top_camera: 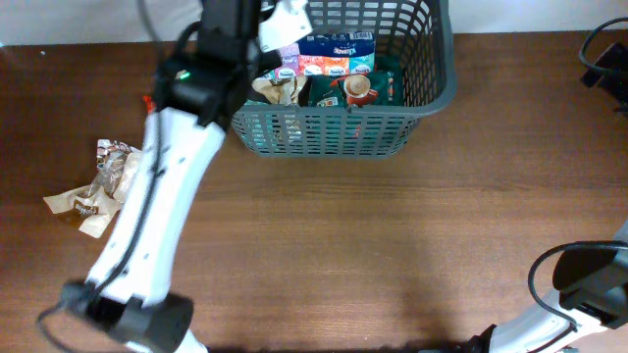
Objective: Pack container
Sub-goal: 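Lower the blue box into the basket and release it, then move the left gripper to the orange snack bar pack and grasp it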
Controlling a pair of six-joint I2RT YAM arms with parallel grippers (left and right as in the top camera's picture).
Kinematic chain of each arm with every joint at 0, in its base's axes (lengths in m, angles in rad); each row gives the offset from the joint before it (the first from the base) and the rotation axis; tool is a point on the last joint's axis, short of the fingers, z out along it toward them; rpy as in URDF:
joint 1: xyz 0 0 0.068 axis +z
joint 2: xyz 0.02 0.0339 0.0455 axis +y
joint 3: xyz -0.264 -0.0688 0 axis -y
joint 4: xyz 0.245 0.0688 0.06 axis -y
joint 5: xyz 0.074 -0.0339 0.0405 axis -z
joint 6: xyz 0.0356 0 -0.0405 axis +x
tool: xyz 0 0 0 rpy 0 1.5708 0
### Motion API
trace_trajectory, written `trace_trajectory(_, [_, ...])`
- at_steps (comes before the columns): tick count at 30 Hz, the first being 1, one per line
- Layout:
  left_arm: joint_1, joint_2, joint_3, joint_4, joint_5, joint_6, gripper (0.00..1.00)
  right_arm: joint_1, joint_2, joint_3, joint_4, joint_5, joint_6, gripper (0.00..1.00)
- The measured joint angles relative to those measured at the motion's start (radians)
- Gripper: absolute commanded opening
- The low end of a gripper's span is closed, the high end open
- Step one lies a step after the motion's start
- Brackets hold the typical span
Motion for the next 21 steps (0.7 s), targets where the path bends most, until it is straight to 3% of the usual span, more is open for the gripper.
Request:
trace_trajectory(5, [0.101, -0.113, 0.003, -0.127, -0.008, -0.101, 0.81, 0.0, 0.0, 0.0, 0.0, 0.0, 0.0, 0.99])
trace_trajectory(8, [0.211, -0.145, 0.006, -0.2, -0.007, -0.209, 0.71, 0.0, 0.0, 0.0, 0.0, 0.0, 0.0, 0.99])
trace_trajectory(12, [0.383, -0.156, 0.003, -0.407, 0.058, -0.391, 0.61, 0.0, 0.0, 0.0, 0.0, 0.0, 0.0, 0.99])
trace_trajectory(14, [0.469, -0.151, -0.026, -0.47, 0.126, -0.488, 0.62, 0.0, 0.0, 0.0, 0.0, 0.0, 0.001, 0.99])
trace_trajectory(16, [0.531, -0.138, -0.074, -0.494, 0.181, -0.557, 0.69, 0.0, 0.0, 0.0, 0.0, 0.0, 0.0, 0.99])
trace_trajectory(21, [0.592, -0.035, -0.27, -0.41, 0.274, -0.651, 0.73, 0.0, 0.0, 0.0, 0.0, 0.0, 0.001, 0.99])
